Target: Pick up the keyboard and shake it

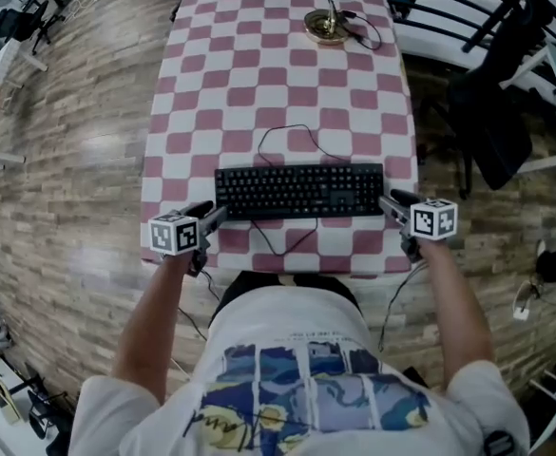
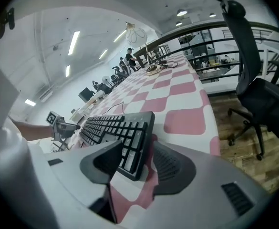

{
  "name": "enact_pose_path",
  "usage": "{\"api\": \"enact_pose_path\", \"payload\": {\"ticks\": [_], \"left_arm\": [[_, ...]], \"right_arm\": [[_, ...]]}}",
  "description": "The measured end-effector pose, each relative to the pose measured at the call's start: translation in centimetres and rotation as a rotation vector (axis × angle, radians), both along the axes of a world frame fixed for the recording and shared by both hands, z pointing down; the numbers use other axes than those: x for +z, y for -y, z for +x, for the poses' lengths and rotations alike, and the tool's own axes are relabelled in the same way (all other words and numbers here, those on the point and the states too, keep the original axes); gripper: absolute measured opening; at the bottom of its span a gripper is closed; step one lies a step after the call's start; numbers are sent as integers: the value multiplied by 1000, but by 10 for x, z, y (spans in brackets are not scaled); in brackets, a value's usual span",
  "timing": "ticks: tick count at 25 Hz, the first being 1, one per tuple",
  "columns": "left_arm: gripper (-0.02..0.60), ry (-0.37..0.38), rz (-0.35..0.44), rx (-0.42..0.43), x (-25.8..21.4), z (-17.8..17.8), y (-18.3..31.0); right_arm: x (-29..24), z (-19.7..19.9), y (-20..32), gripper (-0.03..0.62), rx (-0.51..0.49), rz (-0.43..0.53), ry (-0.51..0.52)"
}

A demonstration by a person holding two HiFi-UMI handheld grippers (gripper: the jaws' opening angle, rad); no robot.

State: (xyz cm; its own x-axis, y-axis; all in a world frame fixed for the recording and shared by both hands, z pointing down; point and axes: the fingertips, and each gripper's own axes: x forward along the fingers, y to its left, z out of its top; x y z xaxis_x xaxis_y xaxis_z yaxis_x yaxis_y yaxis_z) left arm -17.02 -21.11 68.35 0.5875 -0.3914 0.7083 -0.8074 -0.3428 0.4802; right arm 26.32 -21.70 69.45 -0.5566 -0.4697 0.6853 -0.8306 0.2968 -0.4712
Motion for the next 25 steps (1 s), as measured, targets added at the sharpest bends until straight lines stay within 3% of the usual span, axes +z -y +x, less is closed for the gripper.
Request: {"api": "enact_pose_path", "payload": {"ticks": [4,8,17,25], "left_arm": [[195,-37,-32,0,12,4,17],[209,-74,-57,-24,19,8,27],[219,-75,-83,-18,30,3,36],[219,-110,-121,-3,31,3,36]], "right_arm": [[7,-4,13,213,-8,-50,75],[16,-7,24,218,-18,-82,89],[25,-20,31,222,-45,-129,115],[32,-23,29,215,-86,-156,212]]}}
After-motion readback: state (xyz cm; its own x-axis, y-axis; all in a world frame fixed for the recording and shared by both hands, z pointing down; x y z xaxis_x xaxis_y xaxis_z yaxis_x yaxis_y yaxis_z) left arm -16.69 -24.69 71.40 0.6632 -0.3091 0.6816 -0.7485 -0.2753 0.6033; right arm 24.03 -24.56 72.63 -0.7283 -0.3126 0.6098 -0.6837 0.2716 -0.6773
